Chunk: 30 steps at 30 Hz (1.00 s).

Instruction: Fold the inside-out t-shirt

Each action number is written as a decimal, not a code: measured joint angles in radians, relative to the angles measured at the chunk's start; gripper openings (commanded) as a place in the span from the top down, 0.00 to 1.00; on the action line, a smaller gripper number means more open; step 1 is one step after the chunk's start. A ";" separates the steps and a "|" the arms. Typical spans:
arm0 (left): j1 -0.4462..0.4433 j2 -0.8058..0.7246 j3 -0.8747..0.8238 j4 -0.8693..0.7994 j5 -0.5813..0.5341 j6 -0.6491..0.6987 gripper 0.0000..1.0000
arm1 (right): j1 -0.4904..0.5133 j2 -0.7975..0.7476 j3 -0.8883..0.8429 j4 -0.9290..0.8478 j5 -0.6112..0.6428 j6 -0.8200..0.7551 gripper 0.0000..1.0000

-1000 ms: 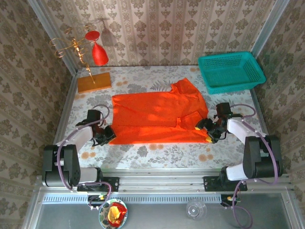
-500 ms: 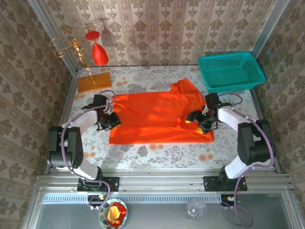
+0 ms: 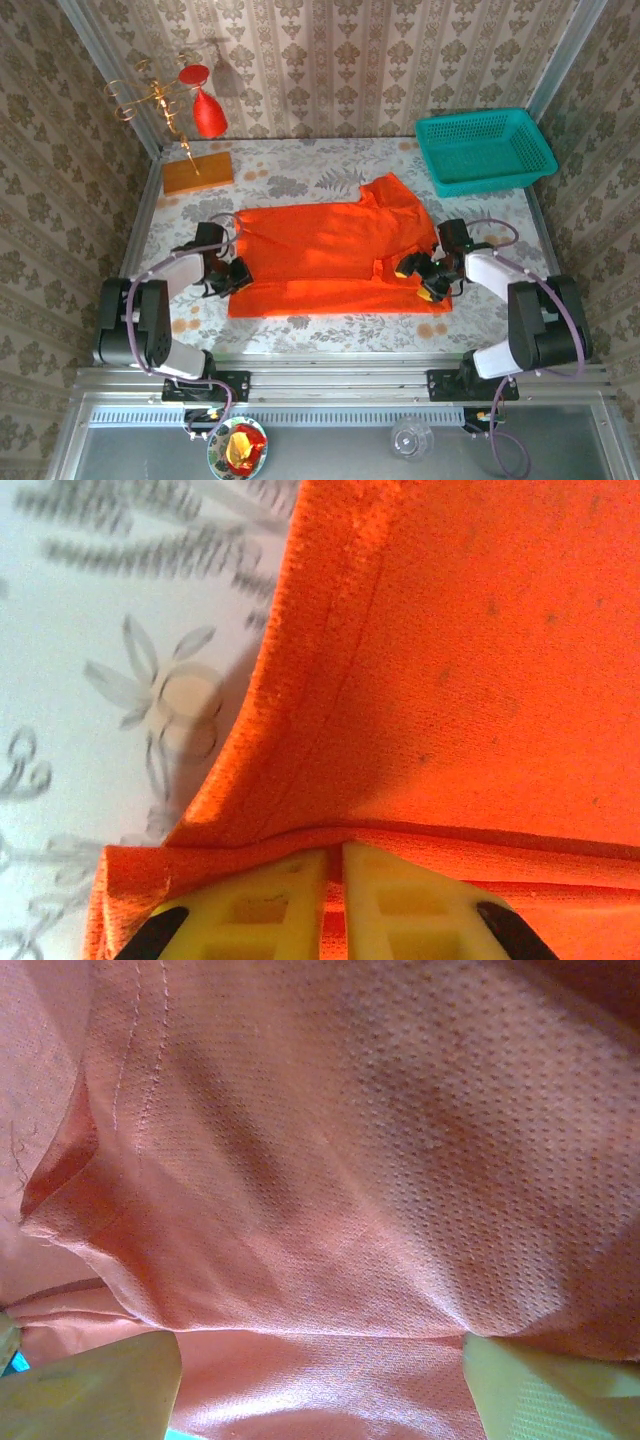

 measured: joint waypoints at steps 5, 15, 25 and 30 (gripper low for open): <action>-0.001 -0.086 -0.069 0.005 0.000 -0.038 0.84 | 0.026 -0.104 -0.070 -0.030 0.001 0.023 0.22; 0.018 -0.048 0.230 -0.178 -0.082 0.072 0.68 | 0.035 -0.045 0.258 -0.250 0.088 -0.106 0.29; 0.052 0.315 0.633 -0.179 -0.163 0.341 0.62 | 0.036 0.319 0.653 -0.263 0.159 -0.359 0.34; 0.055 0.467 0.694 -0.171 -0.183 0.396 0.63 | 0.037 0.469 0.809 -0.281 0.181 -0.418 0.35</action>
